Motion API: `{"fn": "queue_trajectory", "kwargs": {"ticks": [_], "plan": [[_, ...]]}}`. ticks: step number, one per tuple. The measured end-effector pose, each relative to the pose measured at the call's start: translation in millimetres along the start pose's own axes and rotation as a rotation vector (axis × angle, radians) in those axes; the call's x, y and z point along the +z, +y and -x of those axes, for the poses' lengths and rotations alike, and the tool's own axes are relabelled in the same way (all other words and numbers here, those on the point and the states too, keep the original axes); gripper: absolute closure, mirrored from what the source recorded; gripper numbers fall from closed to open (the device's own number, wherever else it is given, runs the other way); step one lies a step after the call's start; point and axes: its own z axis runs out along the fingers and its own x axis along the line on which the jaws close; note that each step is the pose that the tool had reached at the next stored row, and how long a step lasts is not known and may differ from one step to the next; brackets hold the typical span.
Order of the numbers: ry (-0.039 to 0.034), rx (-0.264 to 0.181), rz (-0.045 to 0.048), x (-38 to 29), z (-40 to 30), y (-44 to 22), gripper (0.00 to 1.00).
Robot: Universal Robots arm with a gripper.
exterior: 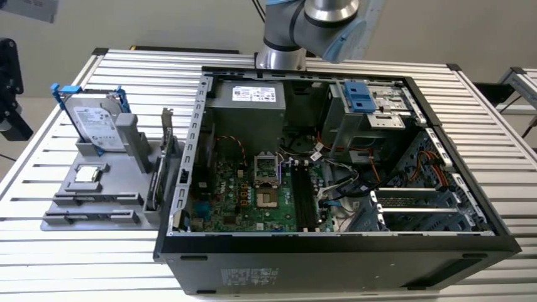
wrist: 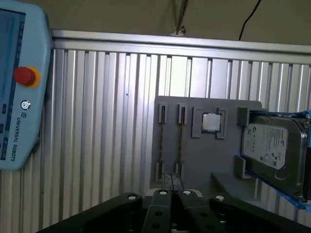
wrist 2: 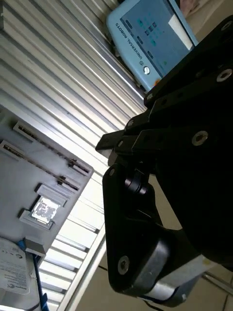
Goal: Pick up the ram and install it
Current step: 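Pick up the ram and move it above insertion slot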
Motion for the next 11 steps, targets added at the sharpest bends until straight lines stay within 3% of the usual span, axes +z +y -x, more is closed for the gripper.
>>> {"fn": "queue_trajectory", "kwargs": {"ticks": [1, 2, 11], "plan": [[0.0000, 0.000, 0.0000, 0.0, 0.0, 0.0, 1.00], [0.0001, -0.001, 0.0000, 0.0, 0.0, 0.0, 0.00], [0.0001, -0.001, 0.0000, 0.0, 0.0, 0.0, 0.00]]}}
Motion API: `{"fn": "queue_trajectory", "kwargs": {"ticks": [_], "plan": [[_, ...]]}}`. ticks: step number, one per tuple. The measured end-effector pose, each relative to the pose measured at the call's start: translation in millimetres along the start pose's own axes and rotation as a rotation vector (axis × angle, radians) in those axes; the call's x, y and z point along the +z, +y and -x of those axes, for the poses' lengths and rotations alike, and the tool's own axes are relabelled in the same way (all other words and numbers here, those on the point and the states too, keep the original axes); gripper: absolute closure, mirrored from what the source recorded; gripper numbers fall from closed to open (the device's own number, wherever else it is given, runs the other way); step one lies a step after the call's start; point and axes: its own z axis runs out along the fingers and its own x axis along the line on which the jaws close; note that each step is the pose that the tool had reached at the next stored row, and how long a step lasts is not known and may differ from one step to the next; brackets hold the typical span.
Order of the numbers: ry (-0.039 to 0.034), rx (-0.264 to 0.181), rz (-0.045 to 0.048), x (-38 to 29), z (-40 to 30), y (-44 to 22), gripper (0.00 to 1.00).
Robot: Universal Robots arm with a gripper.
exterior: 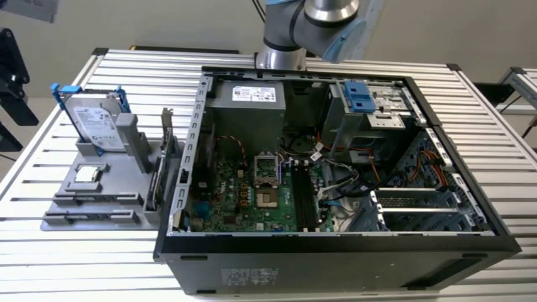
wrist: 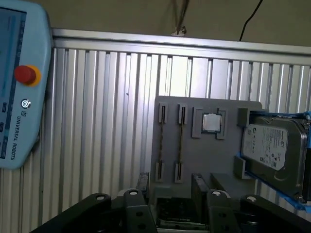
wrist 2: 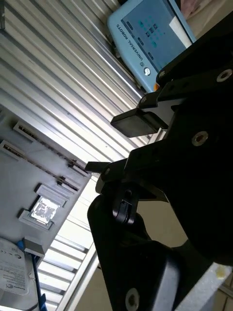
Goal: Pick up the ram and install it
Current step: 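Pick up the ram and move it above insertion slot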
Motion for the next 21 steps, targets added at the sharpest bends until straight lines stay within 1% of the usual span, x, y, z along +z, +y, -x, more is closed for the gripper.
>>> {"fn": "queue_trajectory", "kwargs": {"ticks": [6, 7, 9, 10, 14, 17, 21], "plan": [[0.0002, 0.000, 0.0000, 0.1, 0.1, 0.0, 0.00], [0.0012, 0.000, 0.0000, 0.2, 0.5, -0.1, 0.00], [0.0052, 0.000, -0.0012, 0.9, 1.3, -0.1, 0.00], [0.0078, 0.000, -0.0033, 1.4, 1.7, -0.1, 0.00], [0.0214, 0.000, -0.0097, 4.0, 3.9, -0.3, 0.00], [0.0265, 0.000, -0.0139, 6.2, 4.6, -0.4, 0.00], [0.0304, 0.000, -0.0147, 8.9, 5.3, -0.6, 0.00]]}}
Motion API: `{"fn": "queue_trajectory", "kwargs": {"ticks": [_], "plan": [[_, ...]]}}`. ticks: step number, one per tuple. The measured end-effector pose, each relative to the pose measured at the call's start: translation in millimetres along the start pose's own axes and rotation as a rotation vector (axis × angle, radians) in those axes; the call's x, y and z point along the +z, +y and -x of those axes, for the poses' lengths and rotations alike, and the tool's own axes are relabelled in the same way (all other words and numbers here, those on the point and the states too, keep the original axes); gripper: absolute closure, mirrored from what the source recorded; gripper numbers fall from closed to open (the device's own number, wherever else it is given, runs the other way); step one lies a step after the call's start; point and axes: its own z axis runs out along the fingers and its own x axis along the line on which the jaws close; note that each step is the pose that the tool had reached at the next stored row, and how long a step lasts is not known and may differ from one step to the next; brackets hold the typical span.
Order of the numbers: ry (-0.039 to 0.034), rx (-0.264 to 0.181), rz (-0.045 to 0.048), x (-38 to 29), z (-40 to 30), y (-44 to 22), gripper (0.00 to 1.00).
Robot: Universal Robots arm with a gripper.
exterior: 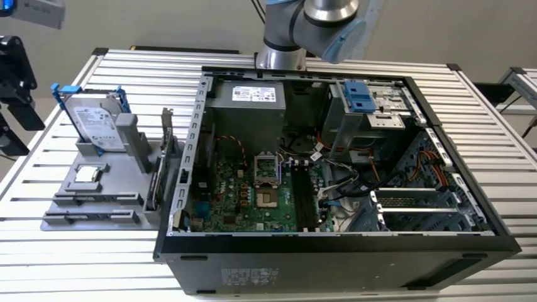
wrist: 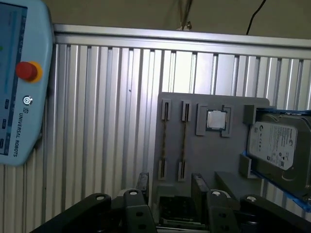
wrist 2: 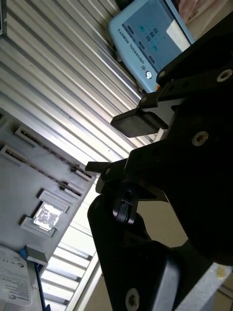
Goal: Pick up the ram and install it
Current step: 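Pick up the ram and move it above insertion slot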
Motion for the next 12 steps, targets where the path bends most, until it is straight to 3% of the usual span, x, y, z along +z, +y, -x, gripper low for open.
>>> {"fn": "queue_trajectory", "kwargs": {"ticks": [12], "plan": [[0.0004, 0.002, 0.0003, 3.4, 0.2, 0.0, 0.00]]}}
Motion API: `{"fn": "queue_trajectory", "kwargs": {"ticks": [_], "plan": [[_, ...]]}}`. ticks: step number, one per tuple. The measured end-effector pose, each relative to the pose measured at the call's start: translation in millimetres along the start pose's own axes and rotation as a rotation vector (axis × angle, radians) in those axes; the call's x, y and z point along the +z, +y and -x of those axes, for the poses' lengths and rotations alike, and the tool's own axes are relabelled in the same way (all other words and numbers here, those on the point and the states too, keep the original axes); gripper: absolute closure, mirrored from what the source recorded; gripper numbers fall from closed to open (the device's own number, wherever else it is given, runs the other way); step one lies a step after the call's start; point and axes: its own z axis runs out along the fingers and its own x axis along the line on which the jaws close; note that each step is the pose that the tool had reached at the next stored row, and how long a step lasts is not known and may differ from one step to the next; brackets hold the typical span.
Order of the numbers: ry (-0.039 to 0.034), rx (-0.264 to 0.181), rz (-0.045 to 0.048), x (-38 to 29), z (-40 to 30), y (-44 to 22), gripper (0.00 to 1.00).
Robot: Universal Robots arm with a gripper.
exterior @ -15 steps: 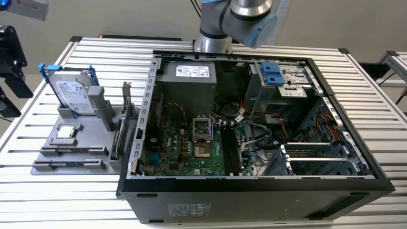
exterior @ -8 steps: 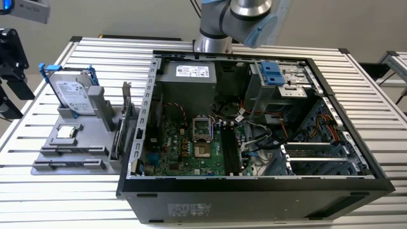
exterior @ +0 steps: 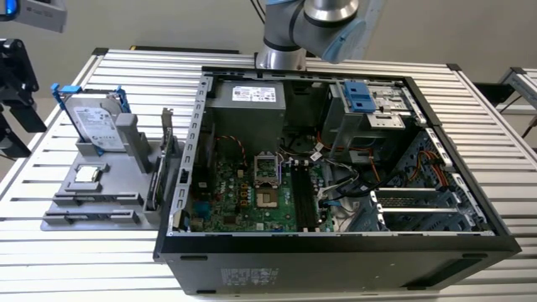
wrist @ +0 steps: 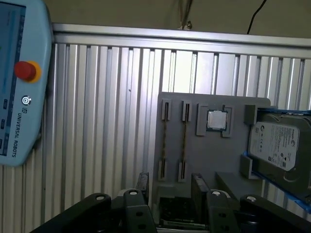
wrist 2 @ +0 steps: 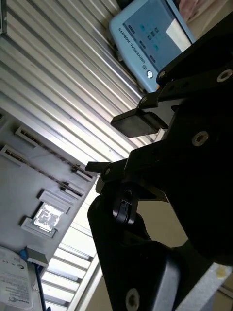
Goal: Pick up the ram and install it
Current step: 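Pick up the ram and move it above insertion slot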
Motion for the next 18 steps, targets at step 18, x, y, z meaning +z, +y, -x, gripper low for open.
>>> {"fn": "queue_trajectory", "kwargs": {"ticks": [18], "plan": [[0.0000, 0.003, 0.0013, 14.7, 0.4, 0.1, 0.00]]}}
